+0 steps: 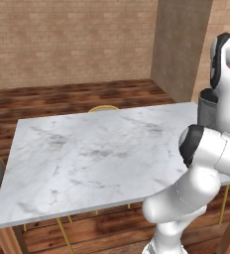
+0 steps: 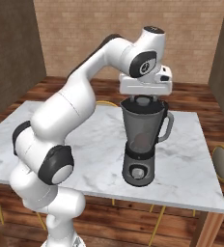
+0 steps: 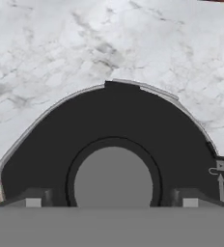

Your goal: Grab the garlic and onion from the fridge, place them in the blender, close the lid, and turn on the blender to create a marinade.

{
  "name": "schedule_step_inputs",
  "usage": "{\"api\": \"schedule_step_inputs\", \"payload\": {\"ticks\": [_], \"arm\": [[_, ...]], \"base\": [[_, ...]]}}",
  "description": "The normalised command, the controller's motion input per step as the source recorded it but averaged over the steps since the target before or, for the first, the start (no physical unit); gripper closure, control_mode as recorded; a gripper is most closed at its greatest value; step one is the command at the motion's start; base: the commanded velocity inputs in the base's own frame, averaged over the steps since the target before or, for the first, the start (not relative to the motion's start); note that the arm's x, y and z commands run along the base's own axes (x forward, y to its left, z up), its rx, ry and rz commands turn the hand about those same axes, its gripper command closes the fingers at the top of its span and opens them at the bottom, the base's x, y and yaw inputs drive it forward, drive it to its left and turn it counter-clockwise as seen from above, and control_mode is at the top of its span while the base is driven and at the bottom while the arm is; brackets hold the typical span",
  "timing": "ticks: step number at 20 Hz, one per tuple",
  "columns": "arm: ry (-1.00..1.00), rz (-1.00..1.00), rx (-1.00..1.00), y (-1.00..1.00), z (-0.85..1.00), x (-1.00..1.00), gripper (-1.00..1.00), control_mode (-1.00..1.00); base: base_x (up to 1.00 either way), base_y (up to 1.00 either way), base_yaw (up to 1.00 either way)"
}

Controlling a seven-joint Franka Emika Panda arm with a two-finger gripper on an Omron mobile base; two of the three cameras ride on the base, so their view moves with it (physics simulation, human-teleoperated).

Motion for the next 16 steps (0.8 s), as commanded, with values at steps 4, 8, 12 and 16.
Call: {"api": "schedule_step_inputs", "payload": {"ticks": [4, 8, 12, 16], "arm": [[-0.22, 0.00, 0.00, 0.00, 0.53, -0.48, -1.00, -1.00], [-0.28, 0.00, 0.00, 0.00, 0.76, -0.73, -1.00, -1.00], [-0.40, 0.01, 0.01, 0.00, 0.59, -0.95, -1.00, -1.00], [-0.41, 0.10, 0.09, 0.00, 0.06, -1.00, -1.00, -1.00]], "base": [[0.00, 0.00, 0.00], [0.00, 0.00, 0.00], [0.00, 0.00, 0.00], [0.00, 0.00, 0.00]]}}
